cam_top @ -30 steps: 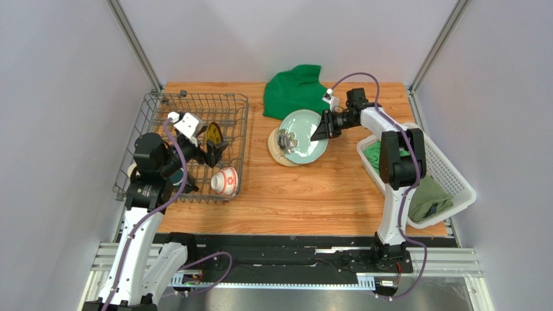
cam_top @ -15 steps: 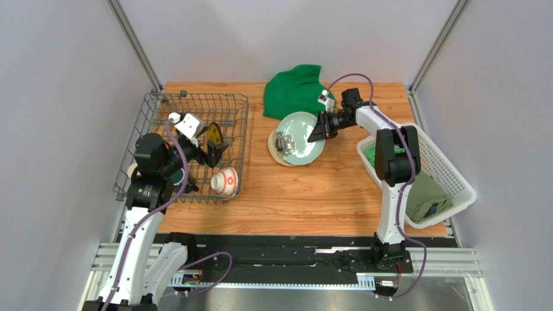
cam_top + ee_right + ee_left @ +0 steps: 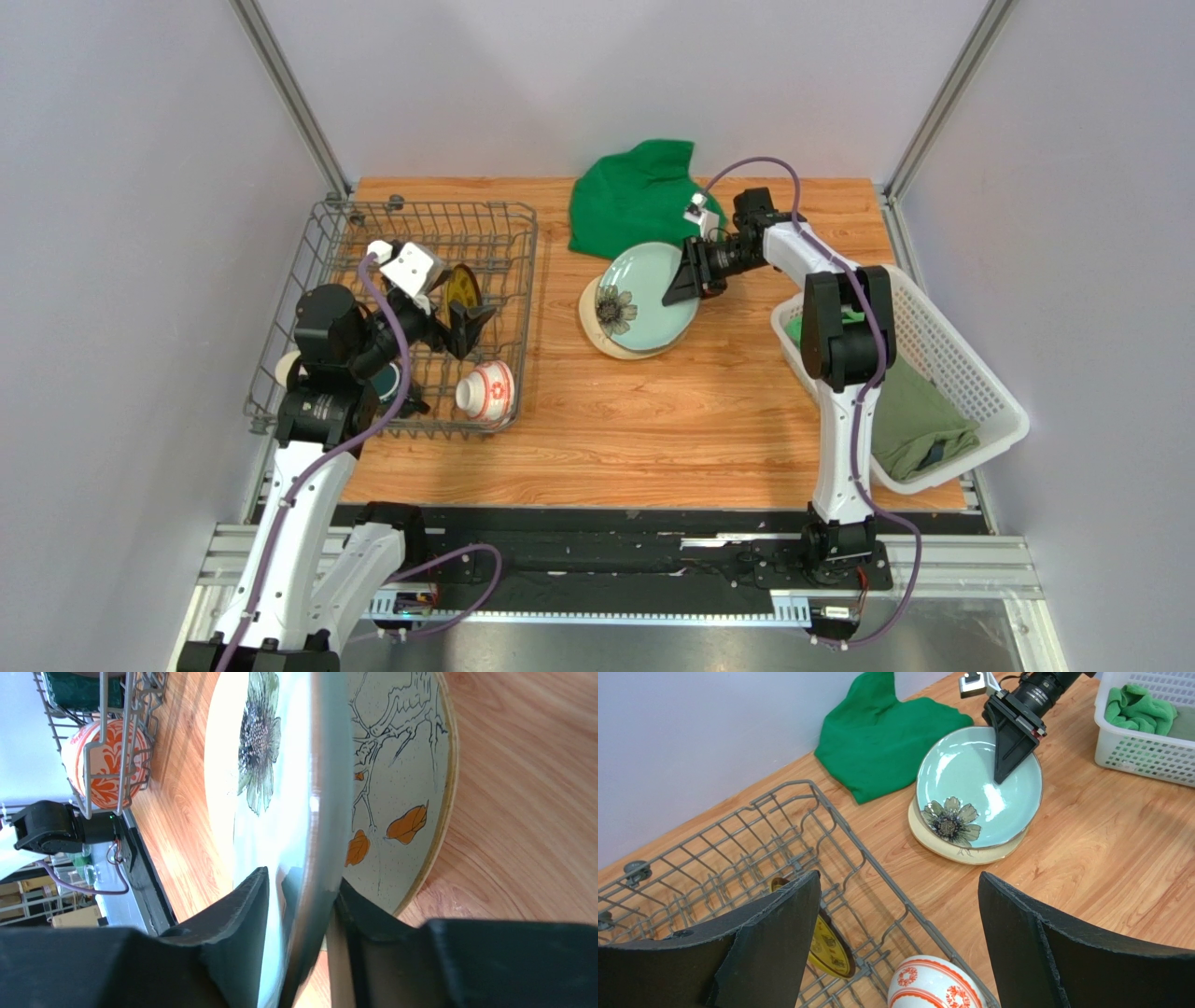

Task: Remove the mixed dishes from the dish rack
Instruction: Place the plate at the center of the board.

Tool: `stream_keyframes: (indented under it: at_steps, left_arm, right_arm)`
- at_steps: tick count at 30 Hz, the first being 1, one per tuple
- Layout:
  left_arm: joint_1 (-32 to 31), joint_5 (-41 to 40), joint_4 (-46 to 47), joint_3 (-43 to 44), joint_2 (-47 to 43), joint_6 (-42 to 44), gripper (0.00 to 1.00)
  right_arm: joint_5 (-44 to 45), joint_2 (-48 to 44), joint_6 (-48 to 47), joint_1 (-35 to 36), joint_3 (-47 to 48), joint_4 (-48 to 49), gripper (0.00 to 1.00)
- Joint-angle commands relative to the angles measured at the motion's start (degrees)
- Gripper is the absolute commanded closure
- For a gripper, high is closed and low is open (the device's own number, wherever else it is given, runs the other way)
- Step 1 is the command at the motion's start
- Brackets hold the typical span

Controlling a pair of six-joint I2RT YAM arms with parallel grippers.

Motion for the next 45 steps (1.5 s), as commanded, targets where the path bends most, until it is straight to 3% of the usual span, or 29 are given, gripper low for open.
stream_keyframes:
  at_steps: [1, 22, 45]
  left_arm:
    - [-0.1, 1.5, 2.7, -0.5, 0.1, 1.1, 0.1]
    - [-0.1, 1.2, 2.3, -1.6, -1.5, 2.7, 0.1]
    - [-0.1, -2.8, 1.6, -1.3, -0.1, 6.3, 0.1]
  right_arm:
    - [-0.4, -1.5, -1.7, 0.3, 3.0, -0.1, 0.59]
    - [10.3, -4.2, -3.1, 0.3, 2.6, -2.5, 0.43]
    - [20.1, -9.1, -5.8, 0.3, 0.1, -5.1, 0.39]
